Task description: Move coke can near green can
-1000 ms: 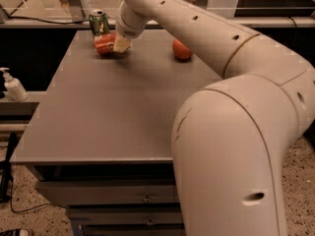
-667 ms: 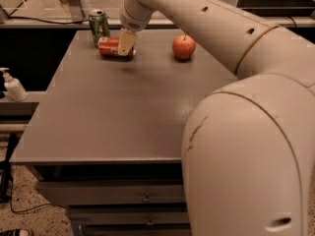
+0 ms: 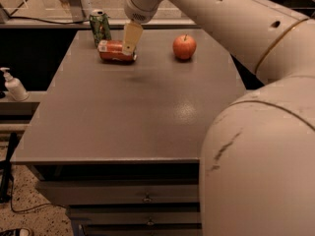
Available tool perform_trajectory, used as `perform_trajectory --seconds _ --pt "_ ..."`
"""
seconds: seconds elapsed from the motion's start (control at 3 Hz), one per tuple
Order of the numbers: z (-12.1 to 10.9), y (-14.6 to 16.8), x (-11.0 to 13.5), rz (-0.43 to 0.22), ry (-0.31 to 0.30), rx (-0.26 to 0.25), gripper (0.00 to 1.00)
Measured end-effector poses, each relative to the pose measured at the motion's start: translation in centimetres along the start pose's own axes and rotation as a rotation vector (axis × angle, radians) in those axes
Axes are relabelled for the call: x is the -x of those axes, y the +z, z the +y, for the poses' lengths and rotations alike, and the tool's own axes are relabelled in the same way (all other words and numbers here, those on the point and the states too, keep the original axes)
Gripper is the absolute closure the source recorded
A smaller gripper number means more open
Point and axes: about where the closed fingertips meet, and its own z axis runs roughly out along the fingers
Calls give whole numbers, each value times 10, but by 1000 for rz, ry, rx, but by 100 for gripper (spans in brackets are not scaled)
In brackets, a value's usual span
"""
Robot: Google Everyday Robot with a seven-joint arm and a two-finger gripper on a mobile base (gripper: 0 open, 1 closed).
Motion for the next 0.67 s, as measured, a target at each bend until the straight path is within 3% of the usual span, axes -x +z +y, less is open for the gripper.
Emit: perform_trajectory --seconds 0.67 --pt "-5 -56 -18 -5 28 -29 0"
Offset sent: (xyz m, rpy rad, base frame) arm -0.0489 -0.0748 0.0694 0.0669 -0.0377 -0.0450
